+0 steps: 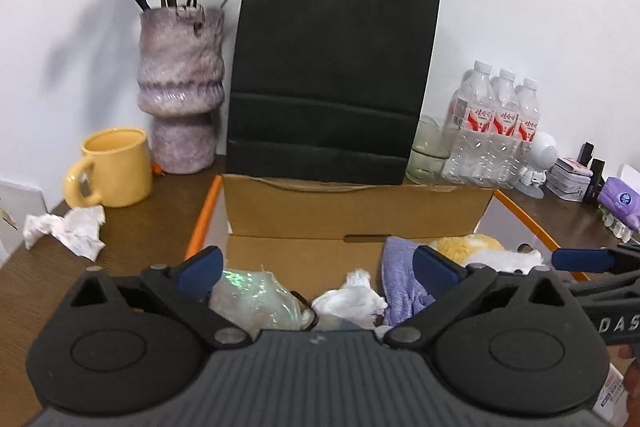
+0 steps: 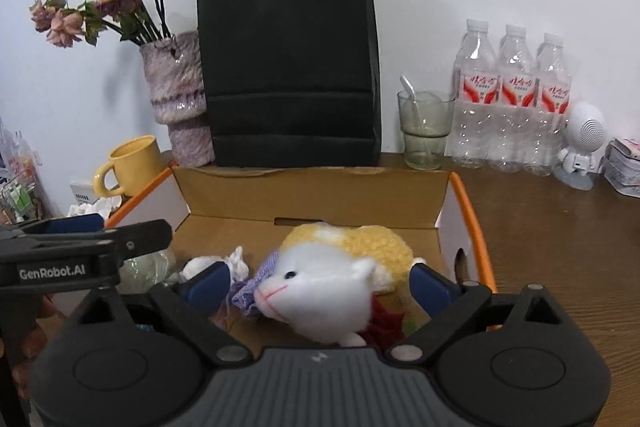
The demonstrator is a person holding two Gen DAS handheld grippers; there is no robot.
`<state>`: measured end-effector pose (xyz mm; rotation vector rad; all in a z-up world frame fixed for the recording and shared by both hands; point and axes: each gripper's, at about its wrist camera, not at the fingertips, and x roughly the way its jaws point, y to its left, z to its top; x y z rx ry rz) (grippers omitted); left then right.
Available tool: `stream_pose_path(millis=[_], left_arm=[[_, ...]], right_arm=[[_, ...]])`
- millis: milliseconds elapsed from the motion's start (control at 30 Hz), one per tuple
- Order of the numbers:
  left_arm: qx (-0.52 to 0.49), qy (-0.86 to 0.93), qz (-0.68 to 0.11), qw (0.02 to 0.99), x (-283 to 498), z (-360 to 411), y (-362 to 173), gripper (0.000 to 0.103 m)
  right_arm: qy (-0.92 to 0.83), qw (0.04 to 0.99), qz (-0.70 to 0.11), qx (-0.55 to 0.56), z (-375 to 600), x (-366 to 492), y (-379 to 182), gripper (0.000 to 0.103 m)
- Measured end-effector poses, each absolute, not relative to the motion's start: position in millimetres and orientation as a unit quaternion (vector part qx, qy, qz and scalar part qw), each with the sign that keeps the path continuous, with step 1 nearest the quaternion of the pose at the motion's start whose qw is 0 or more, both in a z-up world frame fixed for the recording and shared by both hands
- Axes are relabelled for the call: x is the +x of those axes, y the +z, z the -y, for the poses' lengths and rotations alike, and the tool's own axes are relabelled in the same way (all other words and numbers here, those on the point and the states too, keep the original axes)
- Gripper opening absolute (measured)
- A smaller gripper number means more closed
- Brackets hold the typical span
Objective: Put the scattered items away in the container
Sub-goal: 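Open both tools to drop the hamster plush and carabiner into the box, then move the left tool to the green tissue pack while the right tool reaches the white plastic tub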
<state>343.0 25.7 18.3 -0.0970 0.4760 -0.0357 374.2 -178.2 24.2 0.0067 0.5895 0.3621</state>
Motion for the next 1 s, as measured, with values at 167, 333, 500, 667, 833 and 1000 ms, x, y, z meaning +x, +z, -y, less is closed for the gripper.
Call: stream_pose_path(millis=[167, 333, 500, 667, 833, 1000], left_arm=[[-0.048, -0.017, -0.236, 0.970, 336, -25, 23, 0.103], [-0.047, -0.014, -0.240, 0.970, 335, -26, 23, 0.103], [-0.047, -0.012, -0.243, 0.969, 334, -26, 23, 0.103], [-0.045, -0.015, -0.240, 0.970, 326, -27, 26, 0.103], [-0.034, -0.016, -0.236, 0.971, 304, -36, 25, 0.103], [-0.027, -0.011, -0.245, 0.969, 278, -50, 19, 0.103]], right_arm=[[0.173, 0.942, -0.287, 0.008, 182, 371, 29, 0.096], [0.177, 0.941, -0.289, 0.003, 180, 369, 29, 0.096], [0.177, 0.940, -0.290, -0.001, 178, 367, 28, 0.097], [0.178, 0.941, -0.287, -0.002, 181, 362, 31, 0.097], [0.174, 0.944, -0.279, -0.007, 195, 346, 36, 0.097], [0.162, 0.945, -0.284, -0.014, 215, 326, 32, 0.097]])
